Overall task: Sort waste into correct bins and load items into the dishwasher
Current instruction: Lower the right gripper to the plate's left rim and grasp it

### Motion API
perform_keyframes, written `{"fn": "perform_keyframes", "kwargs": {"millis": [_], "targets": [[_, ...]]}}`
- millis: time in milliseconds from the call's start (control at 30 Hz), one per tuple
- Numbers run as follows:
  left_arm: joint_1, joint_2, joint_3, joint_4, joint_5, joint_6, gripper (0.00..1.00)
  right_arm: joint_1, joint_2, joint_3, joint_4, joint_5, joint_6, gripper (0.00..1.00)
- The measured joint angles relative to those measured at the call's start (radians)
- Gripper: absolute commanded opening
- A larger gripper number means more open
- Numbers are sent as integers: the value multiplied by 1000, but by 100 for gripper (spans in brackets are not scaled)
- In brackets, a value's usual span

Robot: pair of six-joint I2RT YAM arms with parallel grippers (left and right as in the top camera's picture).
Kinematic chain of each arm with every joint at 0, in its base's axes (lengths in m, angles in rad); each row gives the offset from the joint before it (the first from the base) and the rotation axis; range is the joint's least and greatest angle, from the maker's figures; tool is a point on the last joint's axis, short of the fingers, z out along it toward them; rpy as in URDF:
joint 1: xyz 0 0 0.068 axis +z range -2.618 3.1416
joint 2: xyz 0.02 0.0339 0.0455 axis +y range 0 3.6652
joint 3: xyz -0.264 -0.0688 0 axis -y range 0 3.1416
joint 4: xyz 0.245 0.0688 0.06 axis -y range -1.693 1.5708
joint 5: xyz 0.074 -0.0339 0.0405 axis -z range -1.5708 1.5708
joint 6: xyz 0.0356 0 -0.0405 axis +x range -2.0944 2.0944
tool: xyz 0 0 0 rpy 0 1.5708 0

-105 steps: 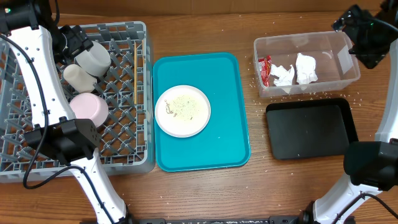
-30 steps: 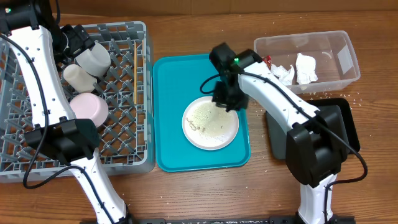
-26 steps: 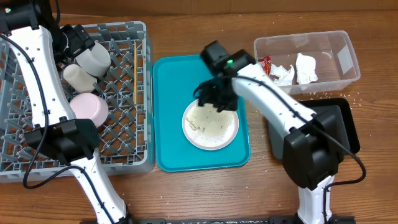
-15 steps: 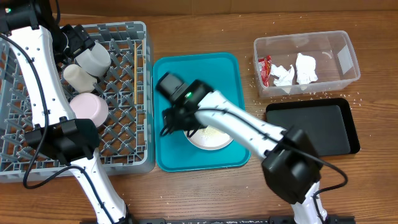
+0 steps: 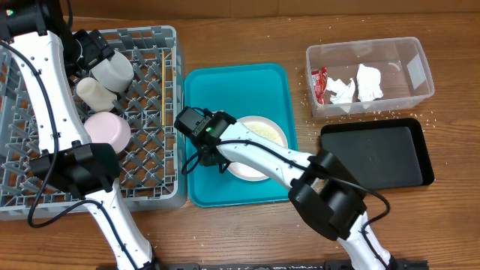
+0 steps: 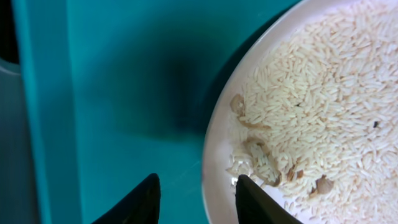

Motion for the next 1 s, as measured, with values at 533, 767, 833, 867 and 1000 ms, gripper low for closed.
{"fn": "perform_keyframes", "kwargs": {"millis": [533,767,833,867,1000], "targets": [[0,0,0,0,0,0,100,48,36,2,-15,57,42,4],[0,0,0,0,0,0,100,48,36,26,-95,71,96,4],[0,0,0,0,0,0,100,48,36,42,-132,79,114,4],[0,0,0,0,0,0,100,48,37,58,-154,86,125,4],[0,0,0,0,0,0,100,48,37,122,-206,105,148,4]]}}
